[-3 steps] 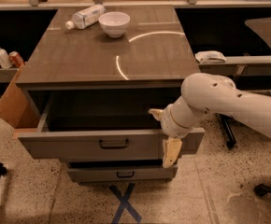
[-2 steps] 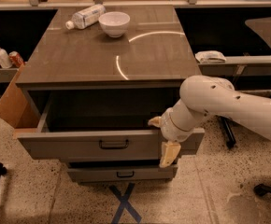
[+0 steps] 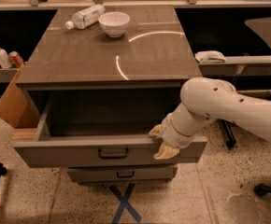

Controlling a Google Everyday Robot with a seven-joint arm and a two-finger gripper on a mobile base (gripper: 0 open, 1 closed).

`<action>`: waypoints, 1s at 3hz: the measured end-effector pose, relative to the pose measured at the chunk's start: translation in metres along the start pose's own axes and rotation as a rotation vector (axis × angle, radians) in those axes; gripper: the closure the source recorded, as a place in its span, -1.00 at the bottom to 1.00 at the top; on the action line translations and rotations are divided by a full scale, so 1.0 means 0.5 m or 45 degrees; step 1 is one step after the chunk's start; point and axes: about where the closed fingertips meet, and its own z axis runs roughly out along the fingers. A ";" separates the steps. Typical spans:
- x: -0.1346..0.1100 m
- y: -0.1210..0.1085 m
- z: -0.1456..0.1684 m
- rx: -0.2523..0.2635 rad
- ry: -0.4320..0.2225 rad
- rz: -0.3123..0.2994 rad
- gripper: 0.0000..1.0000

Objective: Open top drawer

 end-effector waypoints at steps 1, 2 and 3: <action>-0.006 0.015 -0.006 -0.015 -0.005 -0.012 0.90; -0.006 0.015 -0.006 -0.015 -0.005 -0.012 1.00; -0.014 0.041 -0.003 0.003 -0.044 -0.002 1.00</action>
Offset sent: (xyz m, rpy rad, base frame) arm -0.0537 -0.0015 0.0074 0.0936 0.0150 0.0254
